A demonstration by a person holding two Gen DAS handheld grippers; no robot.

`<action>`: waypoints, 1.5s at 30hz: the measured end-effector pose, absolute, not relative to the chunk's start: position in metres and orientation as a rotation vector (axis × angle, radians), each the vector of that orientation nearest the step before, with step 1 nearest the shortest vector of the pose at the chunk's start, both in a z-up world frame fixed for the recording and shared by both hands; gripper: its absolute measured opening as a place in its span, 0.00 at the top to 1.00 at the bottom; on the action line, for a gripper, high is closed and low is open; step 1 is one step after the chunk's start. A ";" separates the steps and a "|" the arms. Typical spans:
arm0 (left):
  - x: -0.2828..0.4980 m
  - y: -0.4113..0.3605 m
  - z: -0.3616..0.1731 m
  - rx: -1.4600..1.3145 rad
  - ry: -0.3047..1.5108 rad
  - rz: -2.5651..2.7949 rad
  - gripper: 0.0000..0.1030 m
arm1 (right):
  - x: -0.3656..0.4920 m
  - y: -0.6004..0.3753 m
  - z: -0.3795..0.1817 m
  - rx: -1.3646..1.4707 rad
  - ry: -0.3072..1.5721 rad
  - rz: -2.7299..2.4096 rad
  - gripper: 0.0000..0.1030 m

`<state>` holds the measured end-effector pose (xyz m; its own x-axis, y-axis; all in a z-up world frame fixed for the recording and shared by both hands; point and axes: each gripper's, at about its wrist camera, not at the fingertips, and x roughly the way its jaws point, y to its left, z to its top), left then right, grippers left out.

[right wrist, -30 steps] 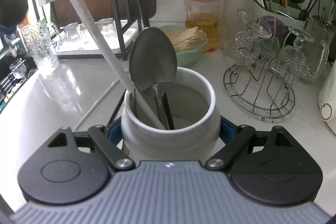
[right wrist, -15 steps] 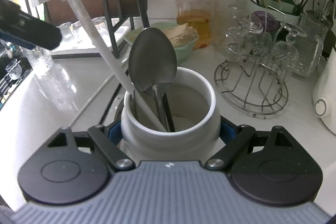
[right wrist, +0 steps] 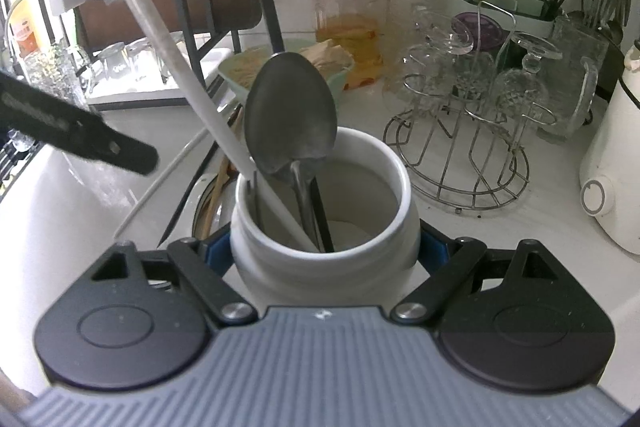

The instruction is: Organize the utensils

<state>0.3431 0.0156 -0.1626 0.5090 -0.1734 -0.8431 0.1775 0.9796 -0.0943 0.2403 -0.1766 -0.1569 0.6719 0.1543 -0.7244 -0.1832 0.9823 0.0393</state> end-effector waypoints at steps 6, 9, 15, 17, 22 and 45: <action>0.356 0.012 -0.184 -0.039 1.063 -0.192 0.41 | 0.242 -0.177 -0.157 -0.038 0.814 0.193 0.12; 0.364 0.014 -0.193 -0.096 1.091 -0.202 0.56 | 0.241 -0.177 -0.158 -0.032 0.813 0.196 0.12; 0.377 0.013 -0.208 -0.161 1.109 -0.211 0.69 | 0.243 -0.180 -0.159 -0.003 0.823 0.201 0.11; 0.380 0.012 -0.211 -0.161 1.108 -0.201 0.69 | 0.243 -0.180 -0.159 -0.004 0.825 0.202 0.11; 0.386 0.010 -0.214 -0.148 1.102 -0.184 0.69 | 0.243 -0.180 -0.159 -0.006 0.826 0.202 0.11; 0.367 0.012 -0.179 -0.129 1.018 -0.224 0.83 | 0.243 -0.179 -0.160 -0.015 0.823 0.207 0.11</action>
